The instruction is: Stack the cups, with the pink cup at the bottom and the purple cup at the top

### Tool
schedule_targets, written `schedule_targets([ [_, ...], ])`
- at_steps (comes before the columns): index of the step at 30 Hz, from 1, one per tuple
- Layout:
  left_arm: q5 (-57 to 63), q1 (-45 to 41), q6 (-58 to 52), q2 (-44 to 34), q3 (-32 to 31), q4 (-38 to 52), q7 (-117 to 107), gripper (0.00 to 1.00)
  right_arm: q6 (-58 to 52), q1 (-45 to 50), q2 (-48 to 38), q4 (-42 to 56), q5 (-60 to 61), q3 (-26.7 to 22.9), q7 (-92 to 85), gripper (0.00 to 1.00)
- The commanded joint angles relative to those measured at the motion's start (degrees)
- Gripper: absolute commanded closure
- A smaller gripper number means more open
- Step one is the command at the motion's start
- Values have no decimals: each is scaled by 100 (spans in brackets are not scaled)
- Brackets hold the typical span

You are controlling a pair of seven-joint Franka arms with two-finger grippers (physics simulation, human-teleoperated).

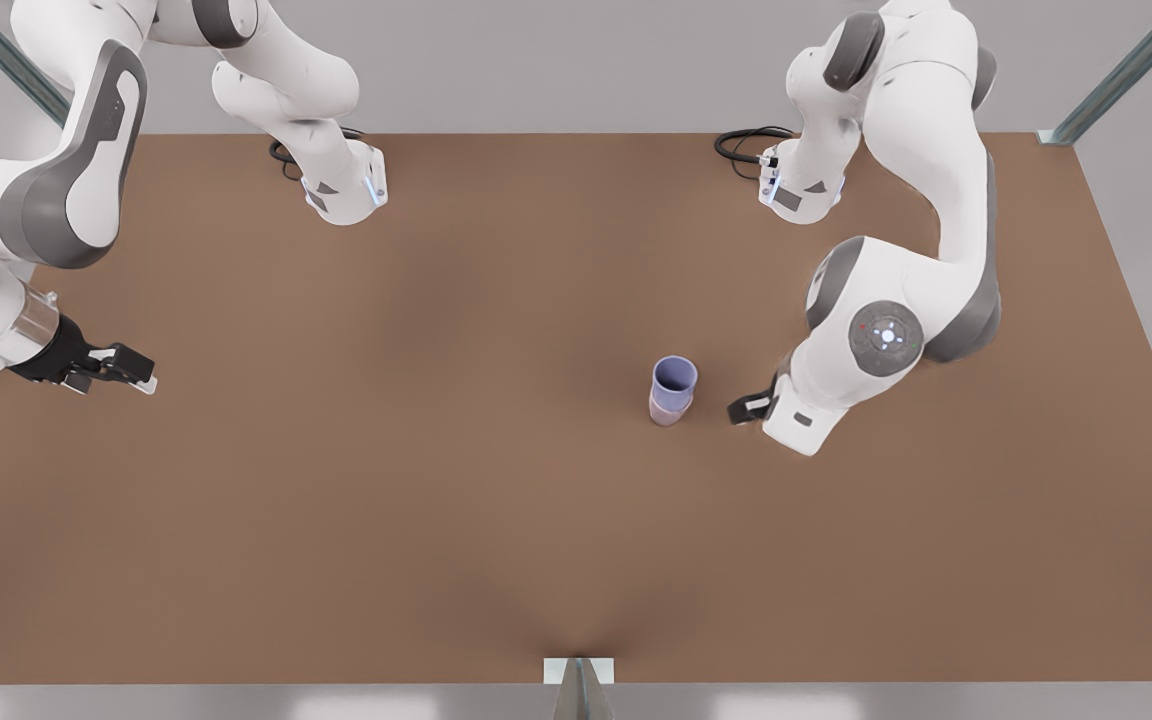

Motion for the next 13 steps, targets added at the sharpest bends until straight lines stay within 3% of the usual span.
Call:
schedule_targets([
  [1,645,11,-1102,-203,238,75,2330,0,1,1,-2,3,16,-3,-50,0],
  [2,751,11,-1058,-379,501,66,2647,0,1,1,7,3,16,-3,-50,0],
  [5,1022,1346,-821,-1020,-551,-153,2638,0,1,9,42,3,43,-3,-50,0],
  [7,1130,1418,-232,-1513,-685,-831,2665,0,10,18,69,12,43,-3,-50,0],
  [13,1094,1418,-223,-1531,-764,-848,2656,0,28,18,104,12,51,6,-50,0],
])
